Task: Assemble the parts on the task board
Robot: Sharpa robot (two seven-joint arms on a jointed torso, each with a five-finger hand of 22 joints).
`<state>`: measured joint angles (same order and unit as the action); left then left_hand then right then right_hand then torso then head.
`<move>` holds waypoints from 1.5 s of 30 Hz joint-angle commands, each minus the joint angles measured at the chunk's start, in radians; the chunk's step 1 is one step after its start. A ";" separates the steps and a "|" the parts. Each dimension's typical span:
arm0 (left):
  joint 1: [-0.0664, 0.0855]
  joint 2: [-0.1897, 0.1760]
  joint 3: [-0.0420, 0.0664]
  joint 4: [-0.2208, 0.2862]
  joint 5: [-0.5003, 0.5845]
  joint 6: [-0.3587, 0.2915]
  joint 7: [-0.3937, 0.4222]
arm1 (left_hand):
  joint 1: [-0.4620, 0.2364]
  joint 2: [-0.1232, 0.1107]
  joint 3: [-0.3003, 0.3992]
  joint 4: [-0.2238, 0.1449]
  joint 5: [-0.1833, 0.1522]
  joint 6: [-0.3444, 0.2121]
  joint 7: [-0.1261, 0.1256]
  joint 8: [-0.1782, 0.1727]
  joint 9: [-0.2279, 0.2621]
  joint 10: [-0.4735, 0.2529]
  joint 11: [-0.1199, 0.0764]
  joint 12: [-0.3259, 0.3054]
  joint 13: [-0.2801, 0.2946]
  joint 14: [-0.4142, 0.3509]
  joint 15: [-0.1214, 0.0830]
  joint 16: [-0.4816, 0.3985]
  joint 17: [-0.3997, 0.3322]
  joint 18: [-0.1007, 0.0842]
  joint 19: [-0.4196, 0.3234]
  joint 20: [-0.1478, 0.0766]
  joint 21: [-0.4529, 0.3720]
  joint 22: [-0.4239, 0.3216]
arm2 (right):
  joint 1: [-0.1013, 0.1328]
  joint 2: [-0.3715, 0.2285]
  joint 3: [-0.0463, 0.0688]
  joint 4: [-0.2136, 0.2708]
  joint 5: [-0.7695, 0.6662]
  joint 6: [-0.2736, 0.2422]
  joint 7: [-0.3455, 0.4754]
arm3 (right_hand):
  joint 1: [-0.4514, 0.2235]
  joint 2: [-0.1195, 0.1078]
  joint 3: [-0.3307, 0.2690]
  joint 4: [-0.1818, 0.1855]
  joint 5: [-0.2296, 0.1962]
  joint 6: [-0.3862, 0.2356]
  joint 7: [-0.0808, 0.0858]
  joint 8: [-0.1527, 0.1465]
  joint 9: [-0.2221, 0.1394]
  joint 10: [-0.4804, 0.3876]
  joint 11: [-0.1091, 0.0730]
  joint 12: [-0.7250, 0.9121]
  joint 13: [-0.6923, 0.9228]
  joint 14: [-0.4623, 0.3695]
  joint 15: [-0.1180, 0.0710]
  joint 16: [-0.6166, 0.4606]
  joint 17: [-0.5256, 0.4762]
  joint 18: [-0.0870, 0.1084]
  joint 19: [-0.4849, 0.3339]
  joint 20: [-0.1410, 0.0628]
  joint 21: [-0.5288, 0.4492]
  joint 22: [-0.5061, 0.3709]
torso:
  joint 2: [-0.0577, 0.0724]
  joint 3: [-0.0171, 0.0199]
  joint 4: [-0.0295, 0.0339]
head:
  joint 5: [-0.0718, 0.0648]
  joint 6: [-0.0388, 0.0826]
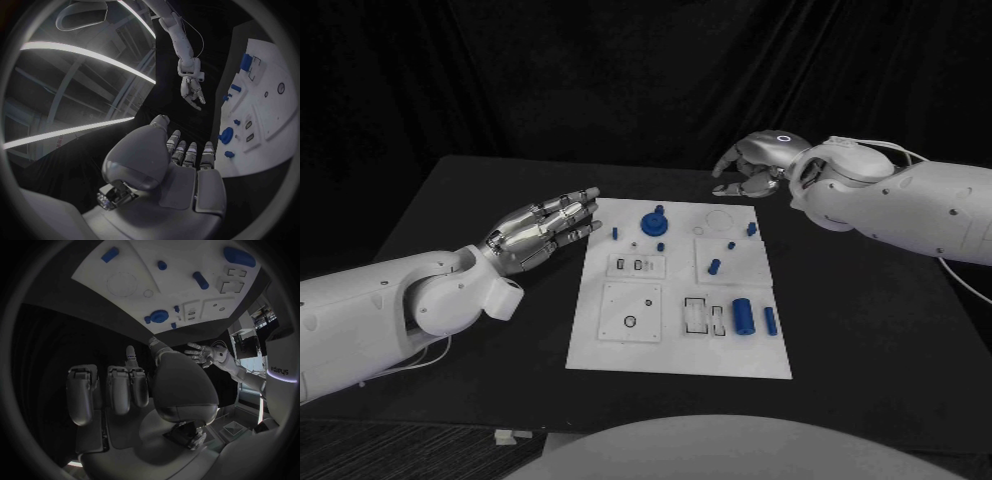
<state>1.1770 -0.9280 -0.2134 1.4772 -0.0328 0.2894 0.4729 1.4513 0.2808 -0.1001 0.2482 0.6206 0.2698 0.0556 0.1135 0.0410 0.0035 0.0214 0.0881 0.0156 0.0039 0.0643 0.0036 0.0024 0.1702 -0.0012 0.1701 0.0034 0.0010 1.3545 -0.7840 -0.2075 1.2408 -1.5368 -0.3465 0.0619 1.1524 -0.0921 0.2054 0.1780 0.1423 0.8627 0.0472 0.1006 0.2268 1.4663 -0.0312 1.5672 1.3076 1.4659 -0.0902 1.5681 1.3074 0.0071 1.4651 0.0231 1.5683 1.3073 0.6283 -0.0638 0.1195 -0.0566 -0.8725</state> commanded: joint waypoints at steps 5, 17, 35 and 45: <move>-0.011 0.000 0.001 0.003 0.001 0.012 0.005 | 0.004 -0.001 0.008 -0.001 0.005 0.003 0.004 0.006 0.001 0.002 0.007 0.004 0.002 -0.003 0.005 0.000 -0.001 0.006 0.001 0.007 -0.003 -0.001 | -0.006 -0.056 0.000 0.016 -0.002 -0.047 -0.018 | 0.019 0.002 -0.015 0.011 -0.002 -0.013 -0.019 -0.014 -0.013 0.105 -0.017 0.004 0.263 0.105 -0.022 0.003 0.263 -0.007 0.106 -0.018 0.002 0.263 | -0.013 0.0008 -0.0085 | 0.012 0.000; -0.023 0.004 0.001 0.004 0.001 0.018 0.007 | 0.004 -0.002 0.009 -0.002 0.006 0.002 0.003 0.005 0.001 0.002 0.007 0.004 0.002 -0.003 0.005 0.000 -0.001 0.006 0.001 0.006 -0.003 -0.001 | -0.070 -0.104 -0.001 -0.024 -0.002 -0.069 0.020 | 0.062 -0.040 -0.058 0.090 -0.003 -0.018 -0.009 -0.022 -0.033 0.105 -0.013 0.004 0.263 0.105 -0.022 0.003 0.263 -0.007 0.106 -0.022 0.002 0.263 | -0.022 0.0052 -0.0167 | 0.016 0.000; -0.031 0.007 0.001 -0.004 0.001 0.026 0.009 | 0.004 -0.002 0.010 -0.003 0.006 0.001 0.003 0.005 0.001 0.002 0.006 0.003 0.001 -0.003 0.005 -0.001 -0.001 0.006 0.001 0.006 -0.003 -0.001 | -0.141 -0.077 -0.001 -0.106 0.006 -0.084 0.066 | 0.092 -0.052 -0.070 0.113 -0.007 -0.006 0.000 -0.015 -0.036 0.105 -0.005 0.004 0.263 0.105 -0.015 0.003 0.263 -0.007 0.106 -0.016 0.002 0.263 | -0.022 0.0045 -0.0150 | 0.011 0.000; -0.033 0.006 0.001 -0.005 0.001 0.029 0.009 | 0.004 -0.001 0.011 -0.003 0.006 0.000 0.003 0.005 0.001 0.002 0.006 0.003 0.001 -0.003 0.005 -0.001 -0.001 0.006 0.001 0.006 -0.003 -0.001 | -0.161 -0.057 -0.001 -0.126 0.007 -0.074 0.077 | 0.101 -0.055 -0.073 0.113 -0.011 0.000 0.002 -0.012 -0.036 0.105 -0.003 0.004 0.263 0.105 -0.013 0.003 0.263 -0.007 0.106 -0.014 0.002 0.263 | -0.023 0.0043 -0.0150 | 0.009 0.000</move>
<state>1.1454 -0.9233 -0.2134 1.4714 -0.0328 0.3019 0.4695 1.4513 0.2808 -0.0945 0.2425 0.6206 0.2698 0.0556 0.1133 0.0410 0.0034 0.0215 0.0880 0.0156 0.0039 0.0643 0.0036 0.0028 0.1702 -0.0012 0.1702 0.0034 0.0015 1.1976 -0.8419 -0.2087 1.1168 -1.5302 -0.4108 0.1256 1.2440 -0.1461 0.1368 0.2883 0.1377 0.8596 0.0480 0.0841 0.1916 1.4678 -0.0400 1.5672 1.3073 1.4659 -0.1116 1.5681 1.3074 0.0075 1.4669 0.0073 1.5683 1.3078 0.6058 -0.0593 0.1043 -0.0470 -0.8725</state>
